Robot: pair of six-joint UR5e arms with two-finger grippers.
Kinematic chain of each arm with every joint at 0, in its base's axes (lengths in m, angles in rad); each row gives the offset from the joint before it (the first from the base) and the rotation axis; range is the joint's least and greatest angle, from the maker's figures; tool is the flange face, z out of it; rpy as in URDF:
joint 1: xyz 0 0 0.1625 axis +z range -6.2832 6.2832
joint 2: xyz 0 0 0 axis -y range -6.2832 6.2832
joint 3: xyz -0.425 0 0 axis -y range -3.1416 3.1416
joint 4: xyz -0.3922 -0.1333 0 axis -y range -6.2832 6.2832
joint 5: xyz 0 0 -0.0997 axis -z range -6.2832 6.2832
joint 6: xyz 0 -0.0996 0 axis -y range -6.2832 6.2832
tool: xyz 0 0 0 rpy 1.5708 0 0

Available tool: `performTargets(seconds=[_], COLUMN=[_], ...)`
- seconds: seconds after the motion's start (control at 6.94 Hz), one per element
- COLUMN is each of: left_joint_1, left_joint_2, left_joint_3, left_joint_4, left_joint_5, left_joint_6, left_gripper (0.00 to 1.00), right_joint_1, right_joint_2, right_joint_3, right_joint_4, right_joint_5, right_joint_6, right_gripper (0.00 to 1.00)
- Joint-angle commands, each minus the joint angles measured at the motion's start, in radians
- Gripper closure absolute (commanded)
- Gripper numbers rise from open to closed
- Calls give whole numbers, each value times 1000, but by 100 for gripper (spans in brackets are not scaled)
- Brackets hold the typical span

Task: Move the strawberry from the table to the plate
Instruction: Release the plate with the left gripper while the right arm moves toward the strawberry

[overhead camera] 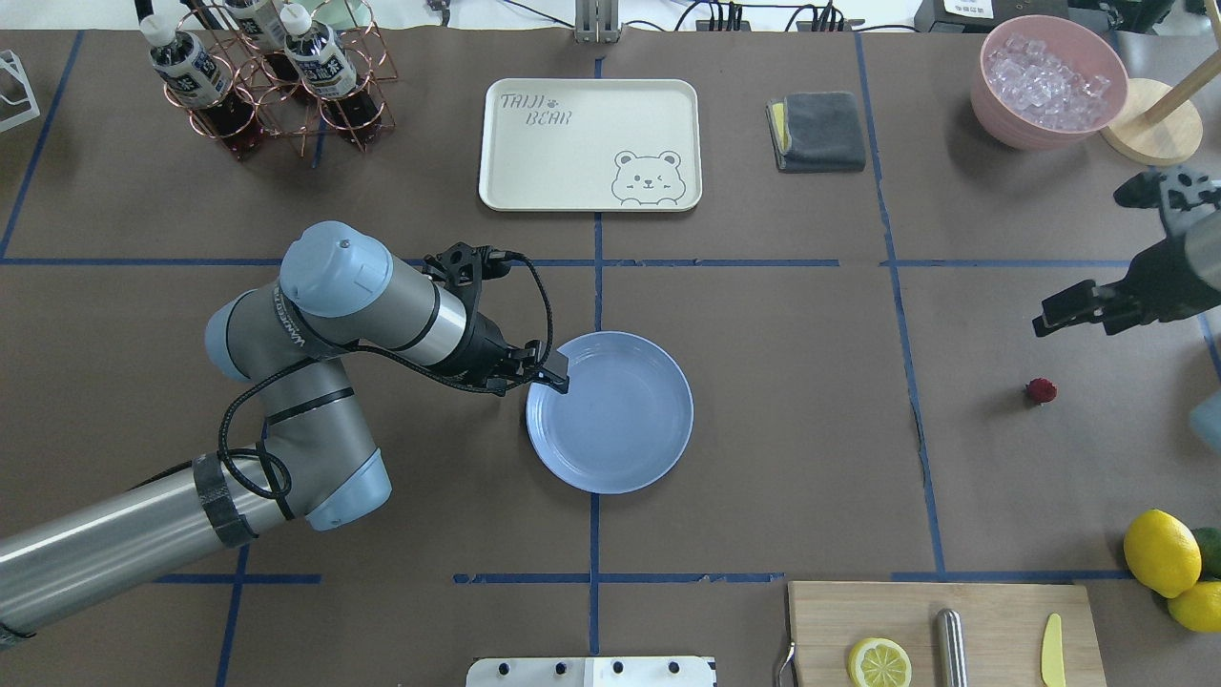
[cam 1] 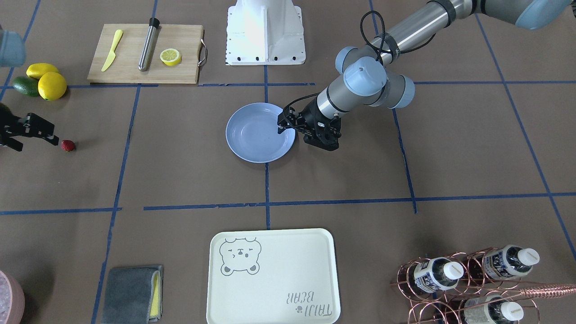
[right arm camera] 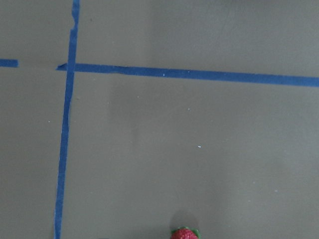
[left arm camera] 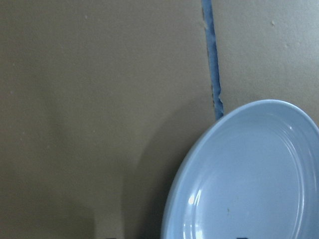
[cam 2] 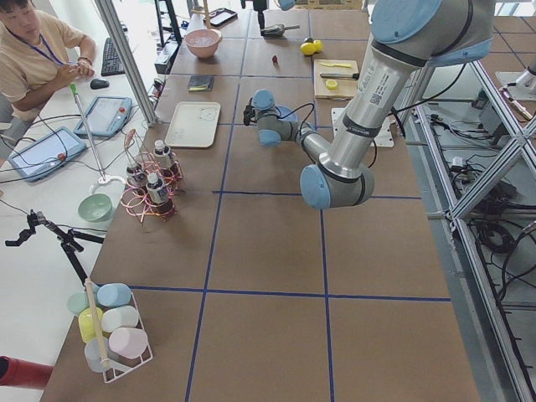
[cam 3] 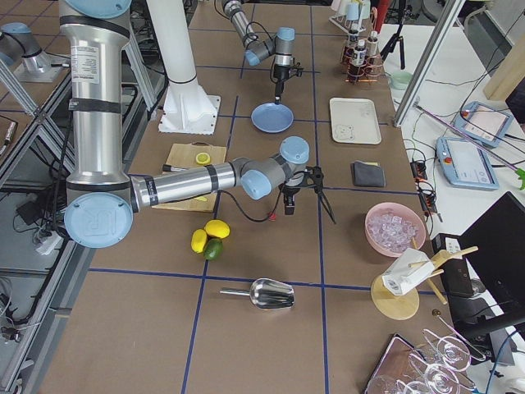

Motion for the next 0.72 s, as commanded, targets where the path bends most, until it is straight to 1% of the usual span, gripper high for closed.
performTargets(seconds=[0.0,0.14,0.29,0.43,0.58], left_joint_1=[-4,-4,-4,-4,-4], left_joint_2=[1,1,3,4,4], left_joint_3=[-7,-7,-7,-7,-5], left_joint_4=[0,0,0,0,0], left_joint_5=[3,3,5,12,17], left_joint_6=[-8,-8,-8,-8,-8], left_gripper=[6,5,5,5,5], right_joint_1=[-169,-181,-200,-200,-201], right_joint_2=[-54,-74,-79,-80,-82], right_joint_3=[-6,-14,-26,-31,-38], right_joint_4=[168,168,168,168,169], right_joint_5=[-201,-218,-265,-269,-271], right_joint_6=[208,207,207,207,207], right_gripper=[1,2,4,5,13])
